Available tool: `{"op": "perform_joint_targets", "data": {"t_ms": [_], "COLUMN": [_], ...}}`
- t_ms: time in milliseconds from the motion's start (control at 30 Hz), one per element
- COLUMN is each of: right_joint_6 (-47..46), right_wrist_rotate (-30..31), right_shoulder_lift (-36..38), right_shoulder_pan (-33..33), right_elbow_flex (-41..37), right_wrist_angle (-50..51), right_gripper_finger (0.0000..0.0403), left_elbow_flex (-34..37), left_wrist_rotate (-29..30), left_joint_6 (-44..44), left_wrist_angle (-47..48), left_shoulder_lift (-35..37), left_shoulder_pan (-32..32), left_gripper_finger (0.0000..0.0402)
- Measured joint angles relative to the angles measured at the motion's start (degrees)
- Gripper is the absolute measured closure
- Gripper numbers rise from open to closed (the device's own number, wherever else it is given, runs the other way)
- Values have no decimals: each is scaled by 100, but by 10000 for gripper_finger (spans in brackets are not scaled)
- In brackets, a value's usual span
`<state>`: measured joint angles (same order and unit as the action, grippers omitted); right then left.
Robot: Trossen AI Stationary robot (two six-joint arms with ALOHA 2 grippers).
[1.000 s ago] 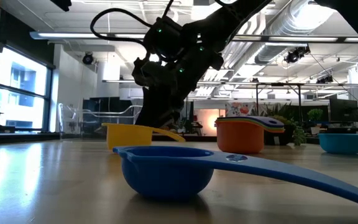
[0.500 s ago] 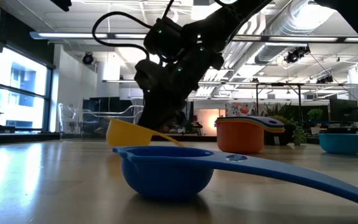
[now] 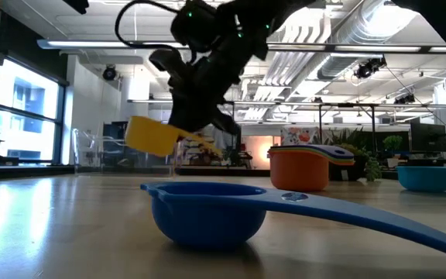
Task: Nest measuring cups in basket
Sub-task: Stack the yellow measuring cup on top of the dark blue measuring cup
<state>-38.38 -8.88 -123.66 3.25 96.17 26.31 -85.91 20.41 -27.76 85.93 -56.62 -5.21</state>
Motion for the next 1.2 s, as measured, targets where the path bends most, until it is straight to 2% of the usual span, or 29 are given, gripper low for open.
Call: {"op": "perform_joint_targets", "data": {"t_ms": [333,567,1033,1200], "right_joint_6": [-798,-1392,-3156,-4348], "right_wrist_rotate": [712,1347,2928,3585], "right_shoulder_lift": [0,6,860,1184], "right_shoulder_pan": [-112,-450,-1195,-1435], "right_elbow_flex": [981,1563,1743,1743], "right_wrist_angle": [1166,2096,4192,5520], "right_gripper_finger": [398,398,398,398], "left_elbow_flex": [0,2,2,2], "left_wrist_rotate": [0,180,301,298], "left_joint_6": [712,1000,1252,1247], "left_wrist_angle": [0,0,-2,0], "left_shoulder_lift": [6,52,245,301], "left_shoulder_pan": [-1,1,-1,-1], "left_gripper_finger": [298,298,298,298]}}
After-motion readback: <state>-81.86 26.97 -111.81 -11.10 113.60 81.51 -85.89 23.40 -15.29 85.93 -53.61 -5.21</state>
